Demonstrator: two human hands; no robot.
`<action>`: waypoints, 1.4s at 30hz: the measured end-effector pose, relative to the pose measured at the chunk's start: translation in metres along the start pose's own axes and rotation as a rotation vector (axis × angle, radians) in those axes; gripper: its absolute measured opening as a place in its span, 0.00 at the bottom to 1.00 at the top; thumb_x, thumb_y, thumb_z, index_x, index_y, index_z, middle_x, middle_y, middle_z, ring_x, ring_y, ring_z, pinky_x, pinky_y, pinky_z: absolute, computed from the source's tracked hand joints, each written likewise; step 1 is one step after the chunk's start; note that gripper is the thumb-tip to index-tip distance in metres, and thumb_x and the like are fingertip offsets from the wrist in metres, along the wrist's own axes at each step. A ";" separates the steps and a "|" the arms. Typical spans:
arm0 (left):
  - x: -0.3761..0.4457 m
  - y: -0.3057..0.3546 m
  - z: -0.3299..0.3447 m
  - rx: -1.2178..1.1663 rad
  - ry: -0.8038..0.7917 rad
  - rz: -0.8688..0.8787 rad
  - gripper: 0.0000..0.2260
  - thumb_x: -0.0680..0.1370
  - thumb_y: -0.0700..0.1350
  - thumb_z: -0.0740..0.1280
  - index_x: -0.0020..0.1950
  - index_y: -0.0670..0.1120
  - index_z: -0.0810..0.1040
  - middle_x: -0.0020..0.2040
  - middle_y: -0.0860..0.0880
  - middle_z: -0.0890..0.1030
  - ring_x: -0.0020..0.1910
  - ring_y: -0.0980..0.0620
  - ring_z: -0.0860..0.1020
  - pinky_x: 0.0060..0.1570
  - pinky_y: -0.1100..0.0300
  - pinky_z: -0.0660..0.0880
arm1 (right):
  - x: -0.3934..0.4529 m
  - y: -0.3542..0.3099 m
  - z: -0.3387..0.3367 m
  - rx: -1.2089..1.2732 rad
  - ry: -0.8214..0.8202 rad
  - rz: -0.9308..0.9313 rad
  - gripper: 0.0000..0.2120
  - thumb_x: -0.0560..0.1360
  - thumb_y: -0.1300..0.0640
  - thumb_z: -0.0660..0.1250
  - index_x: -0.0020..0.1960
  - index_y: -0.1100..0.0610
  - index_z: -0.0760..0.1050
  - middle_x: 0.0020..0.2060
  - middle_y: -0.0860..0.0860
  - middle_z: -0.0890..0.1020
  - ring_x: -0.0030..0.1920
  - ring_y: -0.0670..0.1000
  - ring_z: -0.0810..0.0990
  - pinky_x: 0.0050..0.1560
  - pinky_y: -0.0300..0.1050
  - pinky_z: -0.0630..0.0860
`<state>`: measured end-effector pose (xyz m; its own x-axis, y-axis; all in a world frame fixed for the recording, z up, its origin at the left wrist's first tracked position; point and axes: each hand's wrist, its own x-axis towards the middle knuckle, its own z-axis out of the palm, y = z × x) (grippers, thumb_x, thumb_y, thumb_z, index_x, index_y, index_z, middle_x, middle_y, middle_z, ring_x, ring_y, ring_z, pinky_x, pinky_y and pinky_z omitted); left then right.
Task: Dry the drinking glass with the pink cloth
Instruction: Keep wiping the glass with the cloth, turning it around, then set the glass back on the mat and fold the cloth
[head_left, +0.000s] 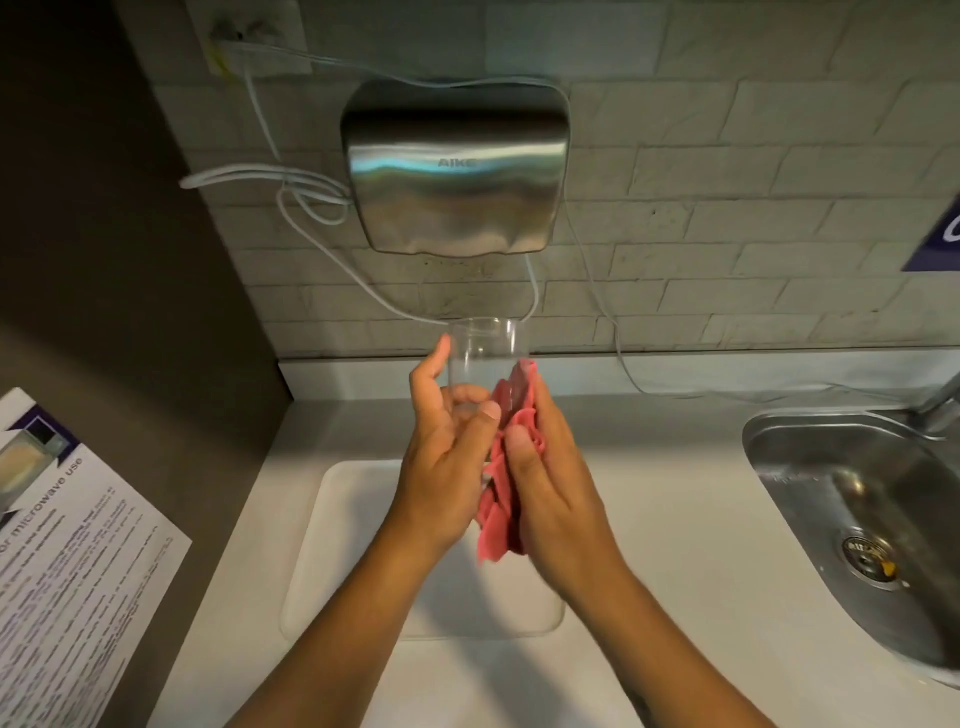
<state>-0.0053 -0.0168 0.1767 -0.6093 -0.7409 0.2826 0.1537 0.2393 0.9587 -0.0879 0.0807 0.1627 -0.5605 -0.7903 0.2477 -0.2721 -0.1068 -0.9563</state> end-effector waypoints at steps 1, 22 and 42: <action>-0.005 -0.003 0.002 0.013 -0.026 0.010 0.29 0.79 0.56 0.66 0.73 0.79 0.57 0.56 0.52 0.81 0.55 0.50 0.85 0.52 0.56 0.83 | 0.006 0.001 -0.004 0.081 0.033 0.046 0.25 0.90 0.46 0.56 0.86 0.47 0.63 0.75 0.47 0.80 0.69 0.39 0.84 0.66 0.39 0.82; 0.006 -0.053 -0.010 0.006 0.033 -0.081 0.33 0.79 0.53 0.70 0.74 0.74 0.55 0.66 0.43 0.77 0.64 0.48 0.82 0.58 0.58 0.82 | -0.007 0.028 -0.014 0.158 0.009 0.326 0.24 0.89 0.65 0.61 0.78 0.44 0.75 0.68 0.49 0.86 0.57 0.45 0.90 0.54 0.45 0.88; -0.017 -0.182 0.006 0.366 -0.015 -0.339 0.35 0.68 0.35 0.83 0.67 0.49 0.68 0.63 0.45 0.76 0.62 0.43 0.77 0.45 0.78 0.74 | -0.029 0.072 -0.054 0.345 0.218 0.557 0.19 0.89 0.65 0.61 0.72 0.49 0.81 0.61 0.55 0.90 0.52 0.56 0.90 0.52 0.56 0.88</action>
<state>-0.0280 -0.0438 -0.0031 -0.5893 -0.8066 -0.0460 -0.3365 0.1933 0.9216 -0.1333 0.1282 0.0955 -0.6990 -0.6471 -0.3043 0.3466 0.0655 -0.9357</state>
